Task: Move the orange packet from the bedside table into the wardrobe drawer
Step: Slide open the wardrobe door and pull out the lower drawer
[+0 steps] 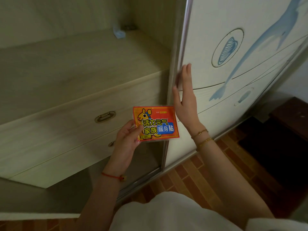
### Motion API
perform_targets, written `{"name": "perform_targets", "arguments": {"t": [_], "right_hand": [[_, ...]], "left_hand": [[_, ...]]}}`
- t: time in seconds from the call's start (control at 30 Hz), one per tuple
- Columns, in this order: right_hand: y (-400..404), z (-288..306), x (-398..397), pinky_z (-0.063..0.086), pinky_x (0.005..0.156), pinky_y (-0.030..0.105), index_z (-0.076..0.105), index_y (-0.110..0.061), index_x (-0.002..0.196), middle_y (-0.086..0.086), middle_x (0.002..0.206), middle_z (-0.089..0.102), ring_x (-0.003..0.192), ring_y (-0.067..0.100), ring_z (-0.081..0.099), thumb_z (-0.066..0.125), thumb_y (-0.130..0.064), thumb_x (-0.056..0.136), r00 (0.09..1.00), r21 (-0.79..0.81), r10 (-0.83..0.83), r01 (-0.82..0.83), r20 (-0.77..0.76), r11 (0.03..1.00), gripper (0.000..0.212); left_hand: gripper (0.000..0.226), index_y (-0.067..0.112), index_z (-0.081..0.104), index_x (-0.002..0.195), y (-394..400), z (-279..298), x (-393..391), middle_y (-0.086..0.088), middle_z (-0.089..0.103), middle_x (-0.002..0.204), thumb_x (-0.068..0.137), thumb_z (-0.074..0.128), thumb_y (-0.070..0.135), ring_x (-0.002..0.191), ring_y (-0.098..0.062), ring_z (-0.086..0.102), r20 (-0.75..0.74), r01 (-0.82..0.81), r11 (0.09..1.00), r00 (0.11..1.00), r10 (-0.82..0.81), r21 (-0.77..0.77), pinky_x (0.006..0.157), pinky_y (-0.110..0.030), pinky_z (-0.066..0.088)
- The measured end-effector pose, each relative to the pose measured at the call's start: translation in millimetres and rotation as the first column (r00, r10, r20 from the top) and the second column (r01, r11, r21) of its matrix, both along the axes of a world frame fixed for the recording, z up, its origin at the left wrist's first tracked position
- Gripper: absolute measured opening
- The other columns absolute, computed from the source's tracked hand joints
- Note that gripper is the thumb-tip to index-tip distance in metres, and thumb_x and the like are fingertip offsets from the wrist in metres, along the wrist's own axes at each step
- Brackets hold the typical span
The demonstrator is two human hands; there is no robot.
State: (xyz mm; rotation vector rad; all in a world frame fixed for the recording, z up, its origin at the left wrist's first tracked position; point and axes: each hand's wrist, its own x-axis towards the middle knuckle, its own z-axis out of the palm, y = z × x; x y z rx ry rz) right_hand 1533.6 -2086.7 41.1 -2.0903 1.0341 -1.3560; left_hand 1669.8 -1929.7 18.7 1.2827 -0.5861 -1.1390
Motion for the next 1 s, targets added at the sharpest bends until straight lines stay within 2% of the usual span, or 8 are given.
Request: {"name": "perform_targets", "arguments": {"t": [0.23,0.4,0.57,0.7,0.77,0.83,0.93,1.0], "right_hand": [[-56,-4,-36,0.026,0.12,0.046,0.008,-0.008,0.154,0.007,0.164,0.0,0.152,0.02,0.011,0.035,-0.015,0.102,0.997,-0.008,-0.073,0.073,0.026,0.997,0.06],[-83,3,-56,0.023,0.121,0.033,0.006,-0.008,0.154,0.008,0.164,0.0,0.151,0.018,0.013,0.034,-0.006,0.098,0.989,0.025,-0.145,0.144,0.032,0.989,0.063],[-110,6,-75,0.028,0.117,0.026,0.001,-0.008,0.155,0.006,0.164,0.011,0.147,0.018,0.027,0.036,-0.011,0.099,0.979,0.059,-0.193,0.189,0.07,0.98,0.065],[-131,6,-91,0.041,0.09,0.0,0.0,-0.01,0.155,0.007,0.159,0.028,0.12,0.004,0.058,0.039,-0.019,0.1,0.978,0.063,-0.196,0.192,0.07,0.979,0.068],[-139,5,-97,0.039,0.079,-0.006,0.0,-0.009,0.154,0.01,0.158,0.03,0.105,-0.008,0.057,0.04,-0.018,0.1,0.978,0.075,-0.196,0.191,0.075,0.979,0.068],[-146,4,-104,0.04,0.093,-0.001,-0.001,-0.011,0.155,0.007,0.16,0.025,0.126,0.008,0.053,0.042,-0.019,0.1,0.975,0.068,-0.212,0.208,0.065,0.976,0.07],[-153,3,-112,0.034,0.117,0.038,-0.001,-0.014,0.155,0.002,0.163,0.014,0.147,0.024,0.029,0.044,-0.018,0.098,0.969,0.082,-0.24,0.234,0.065,0.969,0.073],[-153,4,-114,0.028,0.119,0.048,0.0,-0.012,0.155,0.004,0.164,0.01,0.149,0.025,0.021,0.047,-0.015,0.095,0.964,0.112,-0.25,0.241,0.085,0.964,0.075]], "left_hand": [[0.028,0.006,0.061,0.121,-18,3,-10,-0.013,0.069,0.118,0.093,0.056,0.01,0.11,-0.031,0.064,0.008,-0.014,1.0,1.0,0.014,0.002,0.104,-0.054,0.042],[0.029,0.003,0.059,0.123,-35,6,-16,-0.017,0.068,0.119,0.094,0.052,0.005,0.1,-0.025,0.067,0.008,0.011,1.0,1.0,-0.011,-0.025,0.09,-0.038,0.055],[0.025,0.008,0.062,0.117,-51,9,-23,-0.008,0.073,0.108,0.094,0.052,0.004,0.098,-0.021,0.069,-0.009,0.039,0.998,0.999,-0.039,-0.041,0.097,-0.045,0.05],[0.025,0.008,0.063,0.116,-62,9,-28,-0.008,0.073,0.108,0.095,0.051,0.004,0.099,-0.021,0.068,-0.031,0.06,0.997,0.998,-0.061,-0.041,0.101,-0.048,0.047],[0.027,0.006,0.061,0.119,-66,9,-30,-0.009,0.073,0.109,0.094,0.051,0.003,0.1,-0.022,0.068,-0.05,0.062,0.997,0.997,-0.064,-0.038,0.102,-0.05,0.046],[0.025,0.007,0.062,0.117,-69,10,-30,-0.008,0.073,0.107,0.094,0.052,0.003,0.098,-0.021,0.069,-0.056,0.065,0.997,0.996,-0.067,-0.041,0.102,-0.049,0.047],[0.028,0.006,0.061,0.12,-73,9,-30,-0.008,0.073,0.107,0.093,0.053,0.004,0.097,-0.021,0.069,-0.072,0.046,0.998,0.996,-0.049,-0.045,0.103,-0.051,0.045],[0.03,0.005,0.06,0.122,-73,8,-30,-0.008,0.073,0.109,0.092,0.054,0.004,0.099,-0.022,0.068,-0.08,0.032,0.999,0.996,-0.035,-0.042,0.104,-0.053,0.043]]}}
